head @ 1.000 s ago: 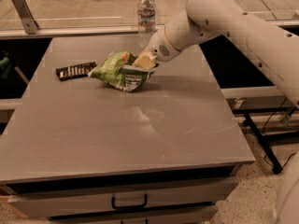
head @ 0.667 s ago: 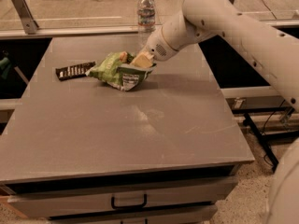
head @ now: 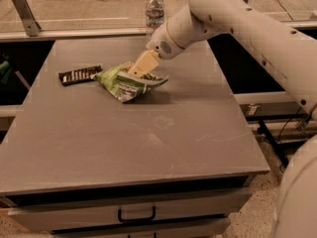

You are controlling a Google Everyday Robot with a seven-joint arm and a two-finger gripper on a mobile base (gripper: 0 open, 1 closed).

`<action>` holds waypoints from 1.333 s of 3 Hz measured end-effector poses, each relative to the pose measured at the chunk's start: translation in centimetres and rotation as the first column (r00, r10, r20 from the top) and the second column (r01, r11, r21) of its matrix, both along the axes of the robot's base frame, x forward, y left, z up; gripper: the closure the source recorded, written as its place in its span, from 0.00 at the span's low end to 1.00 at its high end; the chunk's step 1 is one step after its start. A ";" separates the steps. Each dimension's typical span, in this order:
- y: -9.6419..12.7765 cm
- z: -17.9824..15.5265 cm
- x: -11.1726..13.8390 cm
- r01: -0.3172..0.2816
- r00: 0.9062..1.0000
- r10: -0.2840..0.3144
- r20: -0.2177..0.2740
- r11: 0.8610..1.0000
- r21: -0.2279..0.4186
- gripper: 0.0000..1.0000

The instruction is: Move green jalapeno chip bag near rxbar chocolate

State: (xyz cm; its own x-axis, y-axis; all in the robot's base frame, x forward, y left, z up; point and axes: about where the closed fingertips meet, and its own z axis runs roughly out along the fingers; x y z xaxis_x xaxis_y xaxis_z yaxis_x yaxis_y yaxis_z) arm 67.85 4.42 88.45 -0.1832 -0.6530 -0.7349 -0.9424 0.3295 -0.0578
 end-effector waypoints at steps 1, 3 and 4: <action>-1.4 2.6 -0.1 0.024 0.999 -0.025 0.042 0.999 0.036 0.00; -14.6 14.0 -1.6 0.076 0.960 -0.101 0.261 0.992 0.105 0.00; -15.1 16.7 -1.5 0.071 0.944 -0.105 0.313 0.990 0.118 0.00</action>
Offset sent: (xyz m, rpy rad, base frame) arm -0.0104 -0.1841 0.1498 0.1251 -0.2823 -0.1565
